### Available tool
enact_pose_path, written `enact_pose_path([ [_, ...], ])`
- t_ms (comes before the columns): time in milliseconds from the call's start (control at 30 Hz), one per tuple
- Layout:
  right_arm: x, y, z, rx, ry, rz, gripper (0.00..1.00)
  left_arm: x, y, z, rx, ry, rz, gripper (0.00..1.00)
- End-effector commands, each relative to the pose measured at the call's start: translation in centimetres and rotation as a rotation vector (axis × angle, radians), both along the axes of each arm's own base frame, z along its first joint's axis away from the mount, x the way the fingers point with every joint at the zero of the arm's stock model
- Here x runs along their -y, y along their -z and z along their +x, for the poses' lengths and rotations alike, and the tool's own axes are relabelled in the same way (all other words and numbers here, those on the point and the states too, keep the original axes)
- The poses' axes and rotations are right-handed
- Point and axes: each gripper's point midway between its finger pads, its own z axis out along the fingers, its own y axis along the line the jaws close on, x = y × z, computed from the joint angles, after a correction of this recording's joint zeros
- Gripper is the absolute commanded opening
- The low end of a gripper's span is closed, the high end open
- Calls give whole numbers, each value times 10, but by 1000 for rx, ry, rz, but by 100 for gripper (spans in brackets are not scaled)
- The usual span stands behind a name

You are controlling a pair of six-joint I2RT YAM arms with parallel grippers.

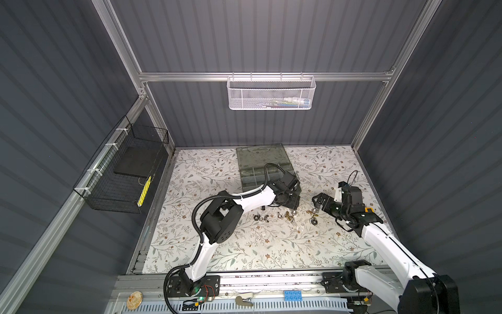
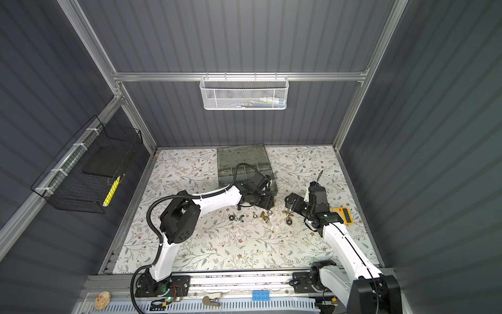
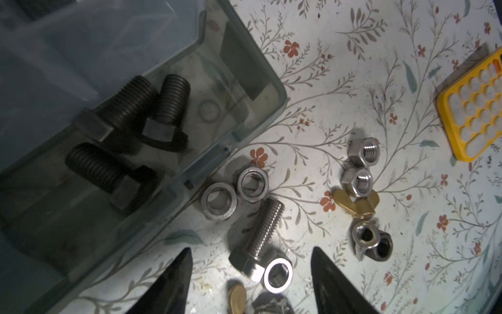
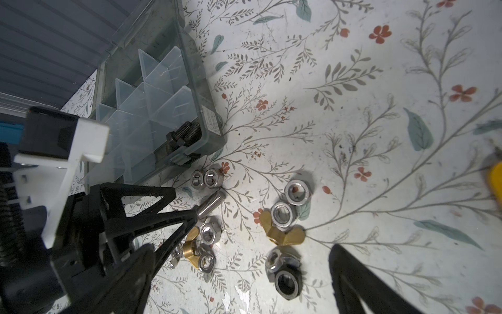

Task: Sort the screws and nuts into containers
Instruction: 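Lower left gripper onto a silver bolt and close while right withdraws, then lift the silver bolt with the left gripper over a box compartment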

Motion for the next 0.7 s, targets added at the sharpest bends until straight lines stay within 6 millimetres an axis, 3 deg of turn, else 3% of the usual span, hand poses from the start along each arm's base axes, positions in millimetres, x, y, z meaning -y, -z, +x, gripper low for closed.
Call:
enact_pose_path([
  [0,-1,0,-1,11,-11,24,99,4,7,-5,18,32,49,63],
  [267,1,4,2,-1,-9,47,99,-1,28,-12,8,34,109,54],
  [667,0,4,3,-3,-6,56,99,2,38,-8,7,29,127,35],
])
